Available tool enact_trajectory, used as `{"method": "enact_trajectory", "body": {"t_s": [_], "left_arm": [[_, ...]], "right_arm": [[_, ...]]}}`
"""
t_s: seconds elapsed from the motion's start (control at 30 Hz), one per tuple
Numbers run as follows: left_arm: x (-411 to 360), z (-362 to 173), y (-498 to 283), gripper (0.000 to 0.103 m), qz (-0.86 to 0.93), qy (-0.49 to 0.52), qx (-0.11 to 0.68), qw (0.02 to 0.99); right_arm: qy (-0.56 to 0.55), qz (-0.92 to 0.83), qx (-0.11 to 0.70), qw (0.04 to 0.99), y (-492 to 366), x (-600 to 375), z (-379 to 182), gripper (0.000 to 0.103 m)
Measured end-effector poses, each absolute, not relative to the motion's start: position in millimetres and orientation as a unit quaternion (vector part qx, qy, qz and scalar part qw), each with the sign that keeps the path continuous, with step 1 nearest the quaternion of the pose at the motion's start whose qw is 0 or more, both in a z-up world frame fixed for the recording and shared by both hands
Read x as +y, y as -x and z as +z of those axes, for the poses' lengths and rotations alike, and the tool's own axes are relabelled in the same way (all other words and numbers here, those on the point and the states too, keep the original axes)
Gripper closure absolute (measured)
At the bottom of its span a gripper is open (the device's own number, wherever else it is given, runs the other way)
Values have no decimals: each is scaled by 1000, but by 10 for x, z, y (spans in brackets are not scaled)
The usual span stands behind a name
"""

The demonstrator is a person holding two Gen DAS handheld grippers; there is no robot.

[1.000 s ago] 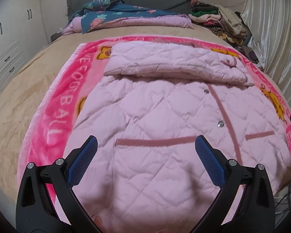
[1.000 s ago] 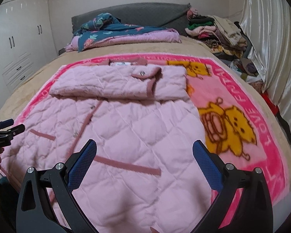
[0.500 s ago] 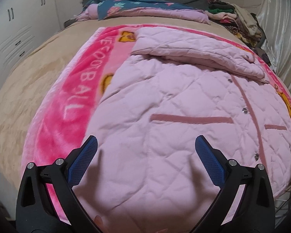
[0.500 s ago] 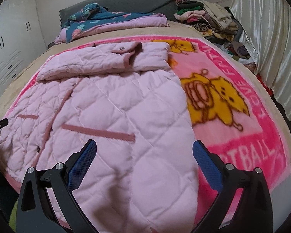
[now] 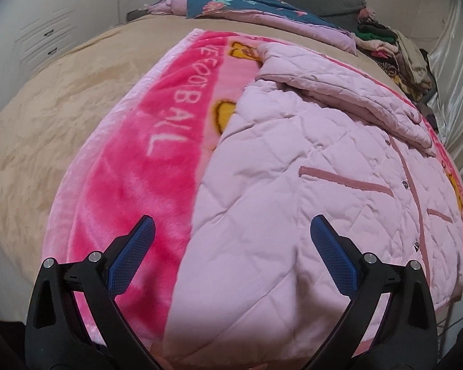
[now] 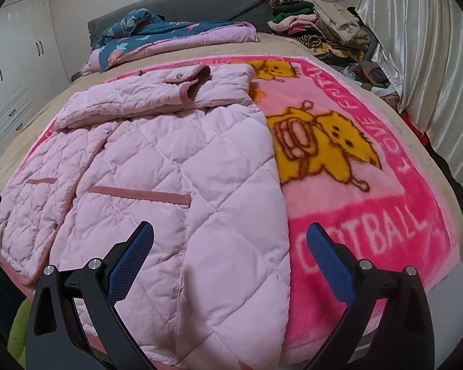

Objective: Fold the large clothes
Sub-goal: 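Lower both tools onto the ribbed hem edge of the jacket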

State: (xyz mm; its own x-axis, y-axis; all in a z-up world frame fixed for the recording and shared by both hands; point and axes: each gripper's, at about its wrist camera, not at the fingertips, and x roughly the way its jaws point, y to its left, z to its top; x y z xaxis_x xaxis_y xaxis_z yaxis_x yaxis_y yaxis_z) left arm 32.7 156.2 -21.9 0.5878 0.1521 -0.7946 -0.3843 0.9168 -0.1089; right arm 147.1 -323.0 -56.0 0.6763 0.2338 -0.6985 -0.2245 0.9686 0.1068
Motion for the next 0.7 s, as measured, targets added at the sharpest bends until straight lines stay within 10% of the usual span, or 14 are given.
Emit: {"method": "enact_trajectory", "body": {"t_s": [0.7], "left_arm": [[1400,-315,-130,8,110,126,454,875]], "right_arm": [[20,186,361,914,-1203,-2947,-480,4]]}}
